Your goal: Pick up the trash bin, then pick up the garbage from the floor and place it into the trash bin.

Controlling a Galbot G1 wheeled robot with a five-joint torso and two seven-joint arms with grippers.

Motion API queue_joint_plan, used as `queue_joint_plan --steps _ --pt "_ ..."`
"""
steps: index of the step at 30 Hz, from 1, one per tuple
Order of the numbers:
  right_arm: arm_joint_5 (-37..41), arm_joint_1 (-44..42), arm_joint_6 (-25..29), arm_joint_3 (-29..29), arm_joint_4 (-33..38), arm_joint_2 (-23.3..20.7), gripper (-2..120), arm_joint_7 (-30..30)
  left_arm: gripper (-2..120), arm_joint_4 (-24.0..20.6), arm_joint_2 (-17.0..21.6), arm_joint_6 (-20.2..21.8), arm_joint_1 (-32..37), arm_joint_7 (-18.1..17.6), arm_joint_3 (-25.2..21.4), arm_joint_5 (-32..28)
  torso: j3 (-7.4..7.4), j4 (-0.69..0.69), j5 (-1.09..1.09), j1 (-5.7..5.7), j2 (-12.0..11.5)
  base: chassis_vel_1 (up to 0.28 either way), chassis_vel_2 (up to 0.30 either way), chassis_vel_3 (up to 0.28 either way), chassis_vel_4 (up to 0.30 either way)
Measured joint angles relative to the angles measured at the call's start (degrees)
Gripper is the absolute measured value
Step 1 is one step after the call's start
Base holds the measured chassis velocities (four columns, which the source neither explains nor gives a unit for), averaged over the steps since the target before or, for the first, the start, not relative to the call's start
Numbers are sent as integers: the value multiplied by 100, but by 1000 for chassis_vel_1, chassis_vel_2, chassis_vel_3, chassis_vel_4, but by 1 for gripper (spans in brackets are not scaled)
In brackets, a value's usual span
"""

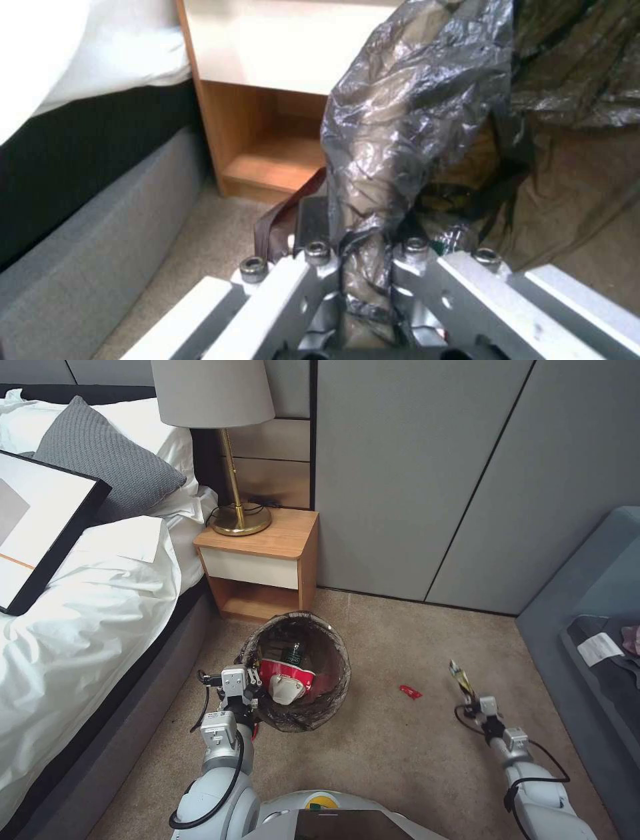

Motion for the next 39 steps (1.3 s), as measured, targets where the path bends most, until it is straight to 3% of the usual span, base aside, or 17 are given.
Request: queue_joint_plan --steps 1,3,4,5,6,8,9,12,13,16,29,39 --pt "339 -295 50 -55 788 90 0 31 2 0 0 0 0 -1 -1 0 0 -2 -1 0 0 0 0 0 0" --pt "425 -348 93 -71 958 109 0 31 2 0 0 0 0 -1 0 0 -1 -3 -1 0 0 0 0 0 0" --pt "915 -582 470 -187 1907 217 0 -48 2 0 0 0 0 1 1 0 -1 0 -2 0 0 0 0 0 0" --pt "1166 -708 556 -267 2419 259 0 -96 2 0 0 0 0 0 0 0 -1 2 -3 0 0 0 0 0 0" --pt "1166 -708 556 -267 2419 259 0 -96 2 0 0 0 0 0 0 0 -1 2 -3 0 0 0 0 0 0" --pt "2095 -1091 614 -623 4144 300 0 -458 2 0 0 0 0 0 0 0 -1 -2 -3 0 0 0 0 0 0" --pt "2095 -1091 614 -623 4144 300 0 -458 2 0 0 0 0 0 0 0 -1 -2 -3 0 0 0 0 0 0" --pt "2506 -1284 566 -1045 5329 263 0 -862 2 0 0 0 0 -1 -1 0 -1 1 -2 0 0 0 0 0 0" --pt "2506 -1284 566 -1045 5329 263 0 -862 2 0 0 0 0 -1 -1 0 -1 1 -2 0 0 0 0 0 0" --pt "2550 -1403 279 -1779 6573 26 0 -1005 2 0 0 0 0 0 0 0 -1 -1 -3 0 0 0 0 0 0" --pt "2211 -1186 -78 -2956 7030 -318 0 -529 2 0 0 0 0 0 -1 0 -1 -2 -2 0 0 0 0 0 0" --pt "1928 -540 -272 -3921 6121 130 0 -104 2 0 0 0 0 0 0 0 -1 -1 -2 0 0 0 0 0 0"
